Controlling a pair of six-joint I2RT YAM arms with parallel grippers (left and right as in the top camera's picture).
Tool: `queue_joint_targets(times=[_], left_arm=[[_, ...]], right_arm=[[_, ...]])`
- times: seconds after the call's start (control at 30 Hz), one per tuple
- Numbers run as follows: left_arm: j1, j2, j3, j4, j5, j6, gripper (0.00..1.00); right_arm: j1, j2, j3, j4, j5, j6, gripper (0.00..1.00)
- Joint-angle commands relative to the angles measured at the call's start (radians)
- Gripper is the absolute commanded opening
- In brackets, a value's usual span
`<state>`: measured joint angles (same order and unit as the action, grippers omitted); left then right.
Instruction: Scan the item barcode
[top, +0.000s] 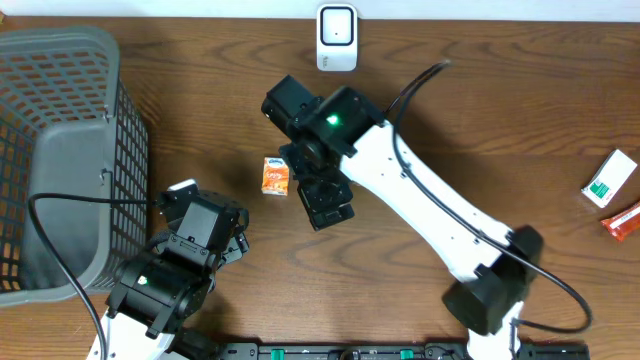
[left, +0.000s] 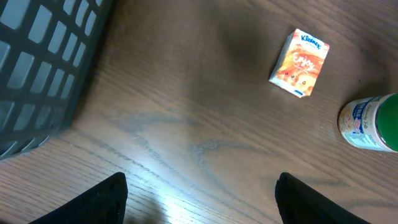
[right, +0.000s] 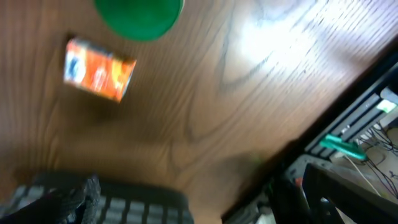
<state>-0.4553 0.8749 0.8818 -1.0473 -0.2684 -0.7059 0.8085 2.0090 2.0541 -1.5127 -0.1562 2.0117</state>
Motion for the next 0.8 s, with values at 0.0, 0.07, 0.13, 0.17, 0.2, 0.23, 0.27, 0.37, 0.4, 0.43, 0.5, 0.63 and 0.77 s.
queue_joint_targets(times=[0.0,0.07,0.13,0.17,0.2,0.23,0.27,0.37,0.4,0.43,0.5,0.63,0.77], left_arm=[[-0.002,0.000,0.000,-0.003,-0.013,0.006,0.77],[-0.002,0.000,0.000,-0.003,-0.013,0.006,0.77],[-0.002,0.000,0.000,-0.003,-0.013,0.006,0.77],[-0.002,0.000,0.000,-0.003,-0.013,0.006,0.77],[-0.002,0.000,0.000,-0.003,-0.013,0.006,0.77],[-0.002,0.000,0.000,-0.003,-0.013,0.006,0.77],[-0.002,0.000,0.000,-0.003,-0.013,0.006,0.77],[-0.002,0.000,0.000,-0.003,-0.013,0.006,0.77],[-0.002,0.000,0.000,-0.003,-0.013,0.006,0.77],[-0.002,0.000,0.000,-0.003,-0.013,0.006,0.77],[-0.002,0.000,0.000,-0.003,-0.013,0.006,0.77],[-0.002,0.000,0.000,-0.003,-0.013,0.006,0.77],[-0.002,0.000,0.000,-0.003,-0.013,0.006,0.77]], right_arm=[[-0.037,0.069,-0.026,0.000,0.039,0.037,0.99],[-0.049,0.099,-0.027,0.013,0.039,0.037,0.99],[-0.056,0.119,-0.027,0.034,0.049,0.037,0.99],[-0.059,0.126,-0.027,0.043,0.061,0.037,0.98],[-0.064,0.132,-0.027,0.053,0.075,0.037,0.98],[-0.070,0.134,-0.027,0.058,0.082,0.037,0.98],[-0.076,0.135,-0.027,0.062,0.085,0.037,0.97],[-0.092,0.135,-0.027,0.064,0.101,0.037,0.95],[-0.096,0.136,-0.027,0.065,0.111,0.037,0.95],[-0.100,0.137,-0.029,0.067,0.124,0.037,0.95],[-0.106,0.140,-0.040,0.082,0.125,0.037,0.95],[-0.117,0.152,-0.074,0.106,0.119,0.037,0.96],[-0.125,0.157,-0.128,0.162,0.111,0.037,0.96]])
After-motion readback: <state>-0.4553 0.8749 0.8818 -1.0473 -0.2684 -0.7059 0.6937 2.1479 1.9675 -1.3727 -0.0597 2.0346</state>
